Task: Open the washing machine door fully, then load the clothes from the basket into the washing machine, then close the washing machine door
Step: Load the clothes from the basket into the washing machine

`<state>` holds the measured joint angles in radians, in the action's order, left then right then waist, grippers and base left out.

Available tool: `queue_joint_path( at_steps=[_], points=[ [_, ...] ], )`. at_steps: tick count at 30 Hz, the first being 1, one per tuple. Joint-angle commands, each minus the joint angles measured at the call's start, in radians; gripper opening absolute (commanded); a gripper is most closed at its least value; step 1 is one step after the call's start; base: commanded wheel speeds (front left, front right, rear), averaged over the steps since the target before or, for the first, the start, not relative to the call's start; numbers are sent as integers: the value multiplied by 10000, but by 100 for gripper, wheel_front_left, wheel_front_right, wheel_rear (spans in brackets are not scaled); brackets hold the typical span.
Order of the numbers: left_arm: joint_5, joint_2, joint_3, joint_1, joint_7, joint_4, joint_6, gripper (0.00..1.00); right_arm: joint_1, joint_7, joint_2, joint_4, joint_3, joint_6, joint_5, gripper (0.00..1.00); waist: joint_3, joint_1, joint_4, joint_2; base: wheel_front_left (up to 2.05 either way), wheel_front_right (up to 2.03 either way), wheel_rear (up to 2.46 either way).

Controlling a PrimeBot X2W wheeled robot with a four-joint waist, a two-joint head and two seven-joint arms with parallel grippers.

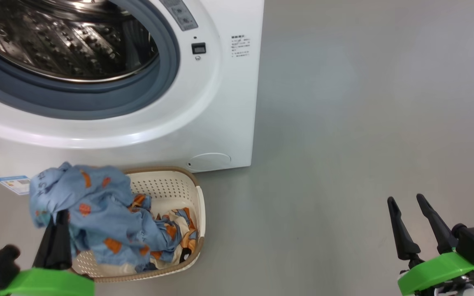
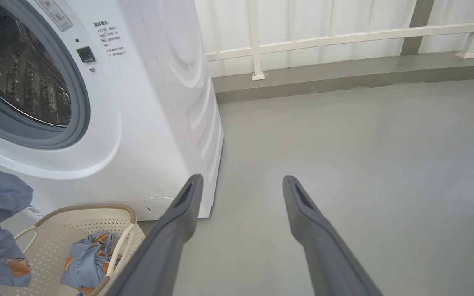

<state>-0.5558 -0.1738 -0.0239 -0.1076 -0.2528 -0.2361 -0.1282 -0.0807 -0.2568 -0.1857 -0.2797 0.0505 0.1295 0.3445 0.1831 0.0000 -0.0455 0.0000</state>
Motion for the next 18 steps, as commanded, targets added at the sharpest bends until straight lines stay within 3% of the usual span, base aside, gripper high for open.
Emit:
queue_joint_path(
  at_steps=[1, 18],
  points=[
    [221, -203, 540, 142, -89, 538, -25, 0, 166, -49, -158, 244, 152, 12, 152, 100, -148, 0, 86, 0, 0, 0, 0],
    [514, 433, 1132, 1030, -89, 1697, -25, 0, 383, -49, -197, 336, 5, 12, 143, 100, -237, 0, 251, 0, 0, 0, 0]
  ],
)
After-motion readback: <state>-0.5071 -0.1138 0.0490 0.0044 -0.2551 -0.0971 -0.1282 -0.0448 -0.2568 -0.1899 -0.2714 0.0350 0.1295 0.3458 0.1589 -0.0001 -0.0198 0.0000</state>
